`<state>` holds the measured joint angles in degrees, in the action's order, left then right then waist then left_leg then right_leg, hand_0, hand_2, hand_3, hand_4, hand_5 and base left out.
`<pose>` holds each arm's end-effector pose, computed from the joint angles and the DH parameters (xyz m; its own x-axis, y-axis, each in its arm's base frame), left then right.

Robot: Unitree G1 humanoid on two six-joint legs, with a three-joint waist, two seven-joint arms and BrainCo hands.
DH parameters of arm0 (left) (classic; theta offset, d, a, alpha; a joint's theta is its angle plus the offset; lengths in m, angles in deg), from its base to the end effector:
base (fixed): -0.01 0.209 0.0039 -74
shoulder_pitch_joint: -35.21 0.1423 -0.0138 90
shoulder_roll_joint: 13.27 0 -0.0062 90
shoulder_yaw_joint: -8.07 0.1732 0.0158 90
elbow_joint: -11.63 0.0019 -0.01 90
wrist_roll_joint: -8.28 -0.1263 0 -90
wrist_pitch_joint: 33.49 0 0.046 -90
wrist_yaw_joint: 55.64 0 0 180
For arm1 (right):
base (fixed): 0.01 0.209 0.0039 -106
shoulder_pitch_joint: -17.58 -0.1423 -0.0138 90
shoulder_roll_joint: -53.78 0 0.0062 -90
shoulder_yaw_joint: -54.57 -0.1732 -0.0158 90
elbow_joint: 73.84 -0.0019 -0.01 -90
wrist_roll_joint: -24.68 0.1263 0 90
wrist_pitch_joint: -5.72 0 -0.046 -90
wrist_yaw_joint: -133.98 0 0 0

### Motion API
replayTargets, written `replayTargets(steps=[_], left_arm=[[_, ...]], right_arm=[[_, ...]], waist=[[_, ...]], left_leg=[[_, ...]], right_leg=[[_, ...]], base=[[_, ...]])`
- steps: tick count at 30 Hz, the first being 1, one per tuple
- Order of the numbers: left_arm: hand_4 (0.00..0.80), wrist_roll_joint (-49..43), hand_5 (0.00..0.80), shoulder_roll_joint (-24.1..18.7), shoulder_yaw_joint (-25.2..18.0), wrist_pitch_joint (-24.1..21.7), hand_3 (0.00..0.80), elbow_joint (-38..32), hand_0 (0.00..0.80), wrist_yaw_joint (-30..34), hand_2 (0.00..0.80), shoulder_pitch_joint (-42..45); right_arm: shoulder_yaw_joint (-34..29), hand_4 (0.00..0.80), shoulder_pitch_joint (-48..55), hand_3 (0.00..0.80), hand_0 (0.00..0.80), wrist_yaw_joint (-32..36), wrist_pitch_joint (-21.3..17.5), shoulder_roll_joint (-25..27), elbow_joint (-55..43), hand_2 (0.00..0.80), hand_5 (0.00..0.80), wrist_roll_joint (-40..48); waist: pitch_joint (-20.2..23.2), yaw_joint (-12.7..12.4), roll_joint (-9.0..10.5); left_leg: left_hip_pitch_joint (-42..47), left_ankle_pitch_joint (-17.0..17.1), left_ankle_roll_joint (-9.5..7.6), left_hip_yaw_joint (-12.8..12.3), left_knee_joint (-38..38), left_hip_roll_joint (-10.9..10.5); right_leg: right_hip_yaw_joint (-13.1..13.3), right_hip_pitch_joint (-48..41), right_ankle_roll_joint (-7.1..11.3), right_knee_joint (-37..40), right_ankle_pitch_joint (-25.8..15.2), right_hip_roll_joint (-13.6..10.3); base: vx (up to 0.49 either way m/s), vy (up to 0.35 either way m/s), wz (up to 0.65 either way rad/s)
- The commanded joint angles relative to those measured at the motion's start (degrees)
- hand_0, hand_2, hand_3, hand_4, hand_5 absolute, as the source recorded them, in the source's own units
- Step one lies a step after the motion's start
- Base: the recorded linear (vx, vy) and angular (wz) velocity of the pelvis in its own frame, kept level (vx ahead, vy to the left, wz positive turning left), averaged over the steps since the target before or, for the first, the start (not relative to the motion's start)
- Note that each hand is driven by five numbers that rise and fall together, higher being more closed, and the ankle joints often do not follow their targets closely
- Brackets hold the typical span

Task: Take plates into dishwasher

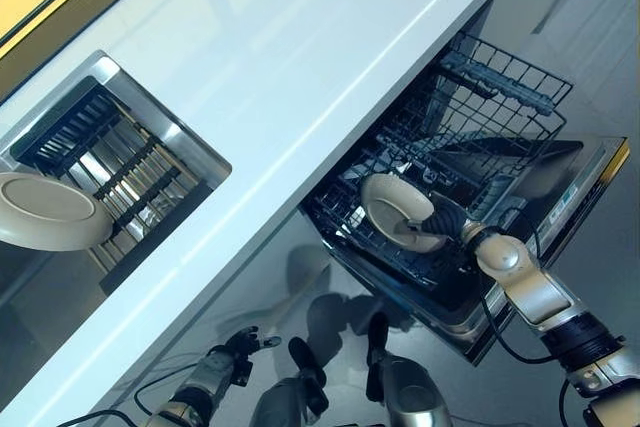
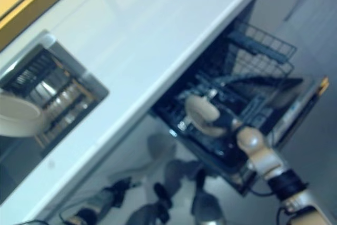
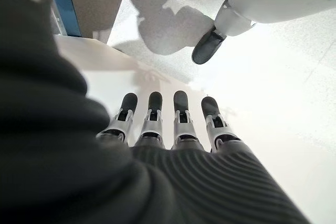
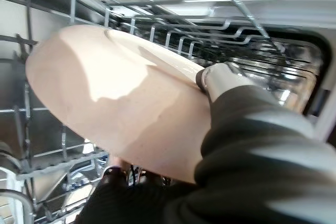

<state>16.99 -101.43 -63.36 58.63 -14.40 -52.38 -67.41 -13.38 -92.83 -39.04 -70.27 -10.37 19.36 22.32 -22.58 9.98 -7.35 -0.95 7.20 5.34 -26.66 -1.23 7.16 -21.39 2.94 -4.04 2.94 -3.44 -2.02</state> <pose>0.1549 0.1976 -0.0682 0.5597 0.0096 -0.8286 0.2351 0.9570 0.1698 0.2438 -0.2105 0.1137 0.9476 0.2316 -0.2199 -0.3176 0.6094 -0.7264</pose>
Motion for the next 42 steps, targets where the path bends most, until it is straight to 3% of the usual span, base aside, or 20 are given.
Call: replayTargets(steps=[1, 11, 20, 29, 42], left_arm=[[0.0, 1.59, 0.0, -2.28, 1.37, 0.56, 0.0, -1.5, 0.0, -1.04, 0.0, 0.78], [0.0, 0.82, 0.0, -1.87, 1.61, 0.75, 0.0, -1.67, 0.0, -0.81, 0.0, 0.96], [0.0, -0.12, 0.0, -1.41, 2.25, 1.41, 0.0, -2.18, 0.0, -0.98, 0.0, 0.92], [0.0, -0.93, 0.0, -1.11, 2.63, 1.3, 0.0, -2.12, 0.0, -1.02, 0.0, 0.83], [0.0, -1.22, 0.0, -0.12, 3.28, 1.51, 0.0, -2.45, 0.0, -0.61, 0.0, 0.6]], right_arm=[[1.09, 0.8, -0.8, 0.8, 0.8, -1.82, -4.14, -2.79, -1.94, 0.8, 0.8, -6.7], [5.7, 0.8, -1.36, 0.8, 0.8, -2.98, -5.19, -2.82, 0.51, 0.8, 0.8, -19.82], [10.51, 0.8, -1.94, 0.8, 0.8, -8.4, -4.08, -4.56, 6.69, 0.8, 0.8, -27.17], [13.45, 0.8, -0.91, 0.8, 0.8, -12.2, 1.09, -9.14, 11.52, 0.8, 0.8, -21.78], [14.85, 0.8, -0.31, 0.8, 0.8, -15.31, 2.65, -14.64, 18.71, 0.8, 0.8, -17.22]], waist=[[1.06, -0.3, 3.71], [1.06, -1.51, 3.37], [1.01, -2.91, 2.92], [0.41, -3.56, 2.02], [0.34, -3.89, 0.73]], left_leg=[[-4.33, 3.87, 3.36, -0.87, 0.36, 0.96], [-4.46, 3.86, 3.54, 0.2, 0.21, 0.66], [-4.46, 3.38, 3.37, 1.17, -0.56, 0.06], [-4.67, 3.92, 3.33, 1.9, -2.44, -0.69], [-4.35, 5.15, 3.67, 1.91, -3.6, -0.97]], right_leg=[[2.54, -2.96, 1.38, -3.17, 11.67, 1.84], [1.56, -3.71, 1.52, -3.46, 12.07, 1.68], [0.5, -4.36, 1.93, -2.96, 11.84, 1.46], [0.15, -4.25, 2.3, -1.94, 11.27, 1.45], [0.26, -4.83, 2.32, -1.3, 10.98, 1.5]], base=[[0.017, 0.017, 0.07], [0.009, 0.02, 0.06], [0.002, 0.028, 0.07], [-0.002, 0.015, 0.04], [0.0, 0.0, 0.0]])
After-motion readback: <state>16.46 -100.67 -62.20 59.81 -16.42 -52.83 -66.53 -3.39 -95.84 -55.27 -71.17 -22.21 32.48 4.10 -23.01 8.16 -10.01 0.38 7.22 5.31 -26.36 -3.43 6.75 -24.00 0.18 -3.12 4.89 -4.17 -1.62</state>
